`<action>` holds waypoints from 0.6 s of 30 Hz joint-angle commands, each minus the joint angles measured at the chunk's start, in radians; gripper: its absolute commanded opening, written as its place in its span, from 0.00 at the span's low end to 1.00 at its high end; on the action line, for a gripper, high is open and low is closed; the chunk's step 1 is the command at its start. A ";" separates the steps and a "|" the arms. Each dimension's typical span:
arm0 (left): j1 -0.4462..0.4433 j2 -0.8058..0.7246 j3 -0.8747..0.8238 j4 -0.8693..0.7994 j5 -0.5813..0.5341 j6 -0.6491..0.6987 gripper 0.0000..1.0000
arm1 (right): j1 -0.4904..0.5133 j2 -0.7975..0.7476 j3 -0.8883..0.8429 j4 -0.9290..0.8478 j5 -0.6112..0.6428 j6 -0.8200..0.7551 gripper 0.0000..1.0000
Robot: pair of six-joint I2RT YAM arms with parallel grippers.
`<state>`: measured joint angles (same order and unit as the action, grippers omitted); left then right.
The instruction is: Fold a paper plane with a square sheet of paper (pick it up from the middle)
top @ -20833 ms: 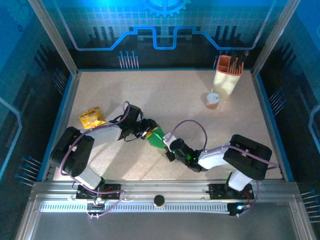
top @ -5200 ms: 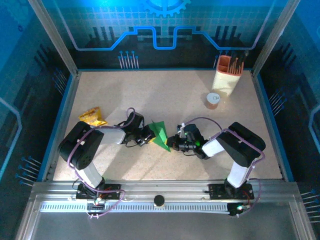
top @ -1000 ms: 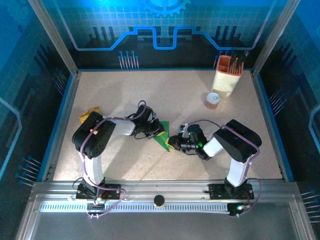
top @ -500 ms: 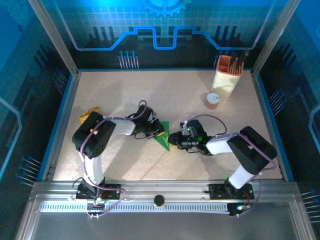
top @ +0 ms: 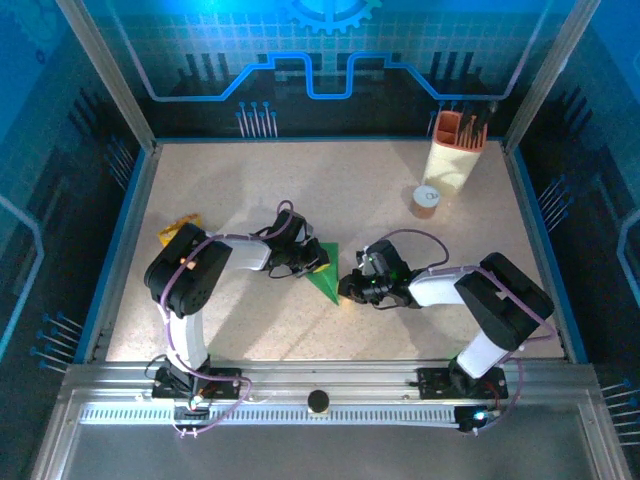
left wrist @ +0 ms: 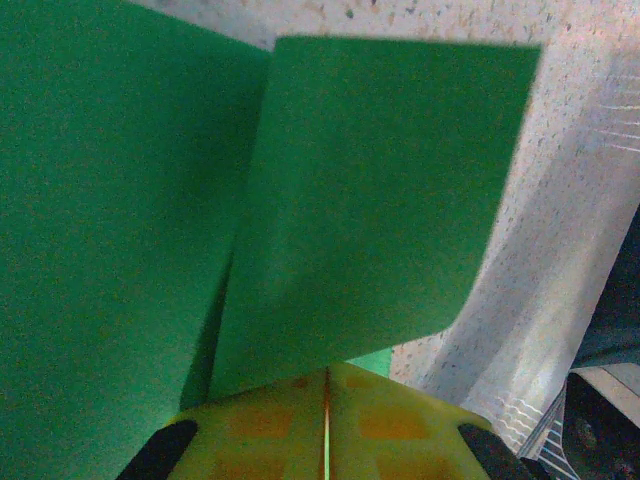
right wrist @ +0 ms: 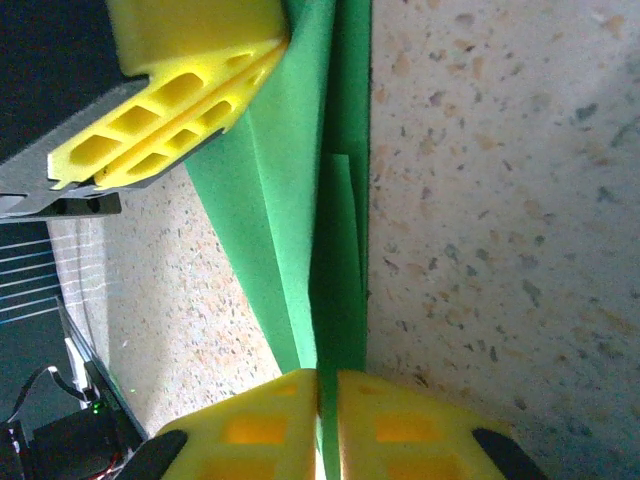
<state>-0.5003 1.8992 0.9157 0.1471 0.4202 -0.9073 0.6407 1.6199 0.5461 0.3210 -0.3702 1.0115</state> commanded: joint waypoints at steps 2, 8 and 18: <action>-0.007 0.041 -0.017 -0.069 -0.020 0.010 0.10 | 0.024 0.010 -0.001 -0.046 0.002 -0.013 0.15; -0.007 0.043 -0.022 -0.062 -0.019 0.005 0.10 | 0.024 -0.001 0.032 -0.135 0.037 -0.029 0.15; -0.009 0.045 -0.018 -0.061 -0.017 0.004 0.10 | 0.016 -0.033 0.050 -0.134 -0.006 -0.056 0.25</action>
<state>-0.5007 1.8992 0.9157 0.1474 0.4202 -0.9096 0.6537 1.5898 0.5766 0.2287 -0.3592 0.9794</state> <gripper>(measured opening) 0.097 0.254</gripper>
